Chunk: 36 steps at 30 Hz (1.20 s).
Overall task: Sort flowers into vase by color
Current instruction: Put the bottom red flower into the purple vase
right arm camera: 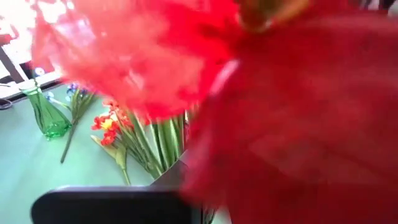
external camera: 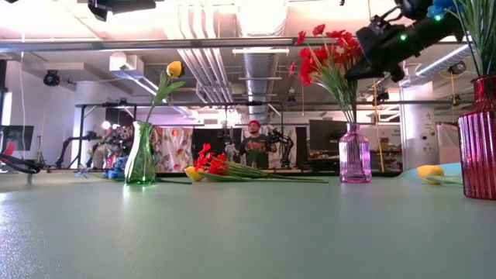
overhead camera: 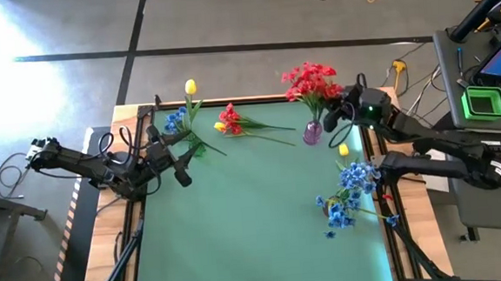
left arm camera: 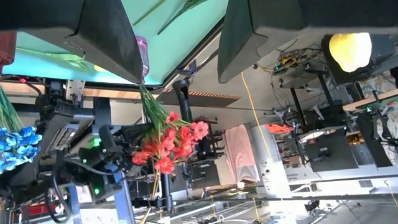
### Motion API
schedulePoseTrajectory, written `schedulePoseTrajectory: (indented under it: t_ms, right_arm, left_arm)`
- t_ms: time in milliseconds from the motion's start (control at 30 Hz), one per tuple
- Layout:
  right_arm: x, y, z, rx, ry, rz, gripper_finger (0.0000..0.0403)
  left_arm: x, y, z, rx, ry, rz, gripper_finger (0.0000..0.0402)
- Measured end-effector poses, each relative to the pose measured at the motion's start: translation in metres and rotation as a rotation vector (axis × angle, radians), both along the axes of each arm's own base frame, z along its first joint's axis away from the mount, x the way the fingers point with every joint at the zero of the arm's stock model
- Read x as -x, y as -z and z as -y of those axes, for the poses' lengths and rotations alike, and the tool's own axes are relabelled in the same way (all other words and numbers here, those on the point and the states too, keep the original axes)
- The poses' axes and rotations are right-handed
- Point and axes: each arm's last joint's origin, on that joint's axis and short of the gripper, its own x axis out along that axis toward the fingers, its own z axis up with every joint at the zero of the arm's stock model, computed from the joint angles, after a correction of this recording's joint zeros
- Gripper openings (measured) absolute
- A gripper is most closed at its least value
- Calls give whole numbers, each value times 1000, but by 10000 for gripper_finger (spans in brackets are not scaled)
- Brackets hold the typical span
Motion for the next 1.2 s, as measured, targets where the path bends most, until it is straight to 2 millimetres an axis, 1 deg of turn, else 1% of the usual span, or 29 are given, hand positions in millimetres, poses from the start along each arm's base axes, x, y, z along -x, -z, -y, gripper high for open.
schedulePoseTrajectory:
  t_ms: [133,267,400,667,733,833,1000,1100,1200]
  right_arm:
    - [4,13,-4,35,-3,42,28]
    - [7,22,-6,45,-3,57,29]
    - [7,25,-6,38,-3,48,29]
    - [7,26,-6,23,-6,55,29]
    - [7,27,-6,16,-6,48,35]
    - [7,29,-6,-10,0,45,59]
    - [8,30,-7,-61,13,25,126]
    - [9,25,-8,-101,21,3,164]
    - [11,21,-9,-142,28,-38,195]
  left_arm:
    - [0,0,0,-3,0,-2,196]
    - [0,0,0,-3,0,-2,196]
    - [0,0,0,0,0,0,196]
    - [0,0,0,14,1,7,196]
    - [0,0,0,21,1,10,196]
    - [0,0,0,31,2,16,196]
    - [0,0,0,67,5,41,196]
    - [-1,2,0,100,10,50,196]
    - [-7,6,2,110,20,32,196]
